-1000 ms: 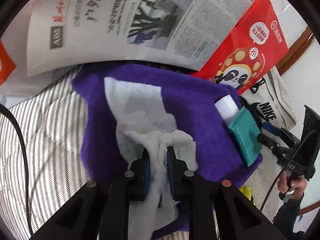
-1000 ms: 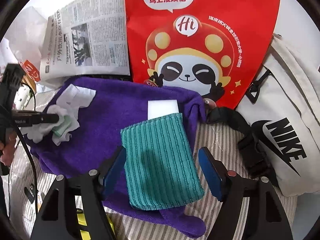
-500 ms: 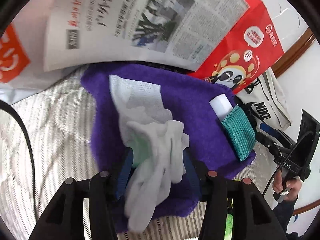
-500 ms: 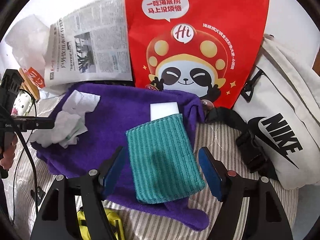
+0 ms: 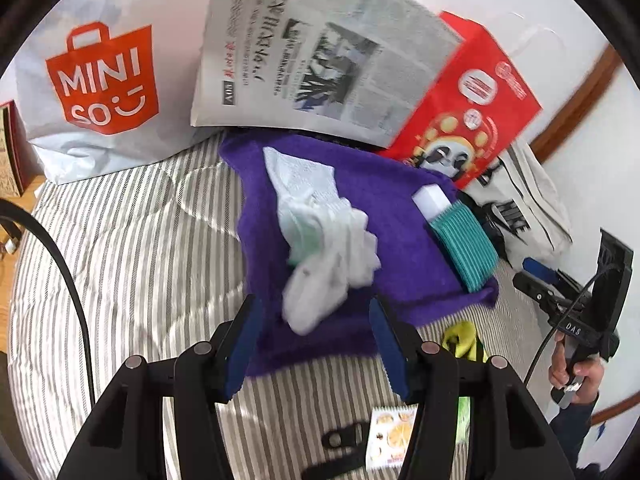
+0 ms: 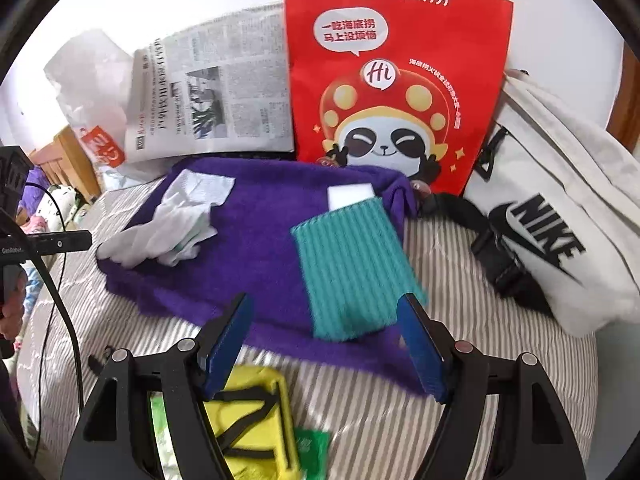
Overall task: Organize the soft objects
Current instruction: 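Grasp the yellow pouch with the right gripper while the left moves to the orange-print packet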
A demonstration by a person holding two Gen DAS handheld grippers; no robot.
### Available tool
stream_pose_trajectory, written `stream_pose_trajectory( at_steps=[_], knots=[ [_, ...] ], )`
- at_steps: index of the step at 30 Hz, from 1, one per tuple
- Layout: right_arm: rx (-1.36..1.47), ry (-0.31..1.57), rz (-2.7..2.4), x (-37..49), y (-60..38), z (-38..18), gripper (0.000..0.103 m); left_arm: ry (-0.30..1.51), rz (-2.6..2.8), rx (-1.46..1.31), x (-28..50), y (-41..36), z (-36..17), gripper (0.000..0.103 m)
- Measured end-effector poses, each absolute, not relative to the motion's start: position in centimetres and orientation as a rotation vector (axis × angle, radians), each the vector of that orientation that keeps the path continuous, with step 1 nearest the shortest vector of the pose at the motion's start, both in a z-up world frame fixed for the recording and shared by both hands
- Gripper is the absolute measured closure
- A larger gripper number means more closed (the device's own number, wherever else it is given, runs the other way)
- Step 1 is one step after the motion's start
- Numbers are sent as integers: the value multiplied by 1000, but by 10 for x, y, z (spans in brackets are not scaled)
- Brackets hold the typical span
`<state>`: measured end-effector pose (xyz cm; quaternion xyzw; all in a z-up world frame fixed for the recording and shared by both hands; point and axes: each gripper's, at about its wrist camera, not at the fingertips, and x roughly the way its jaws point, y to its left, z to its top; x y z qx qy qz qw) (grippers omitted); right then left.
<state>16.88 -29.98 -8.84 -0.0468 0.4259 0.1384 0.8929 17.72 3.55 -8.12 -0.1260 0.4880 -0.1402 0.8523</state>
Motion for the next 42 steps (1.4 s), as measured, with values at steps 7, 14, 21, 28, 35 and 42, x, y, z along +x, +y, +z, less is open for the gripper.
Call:
stream_pose_trajectory(
  at_steps=[7,14,21,28,35,42],
  knots=[
    [-99,924,301,125,-292,-102,29,1012,-311,-157,131,6,-83,50],
    [-68,1008,327,101,-286,-140,29,1034,-349,-176,98,-10,-102,50],
    [-82,1051,353,101,-274,-164,28,1076,-356,-193,78,-15,-120,50],
    [-129,1044,339,111,-259,-174,22,1082,-350,-203,71,-10,-125,50],
    [-147,1025,339,112,-258,-172,35,1071,-354,-147,65,-15,-128,50],
    [-83,1014,293,109,-280,-160,36,1081,-392,-18,63,-40,-135,49]
  ],
)
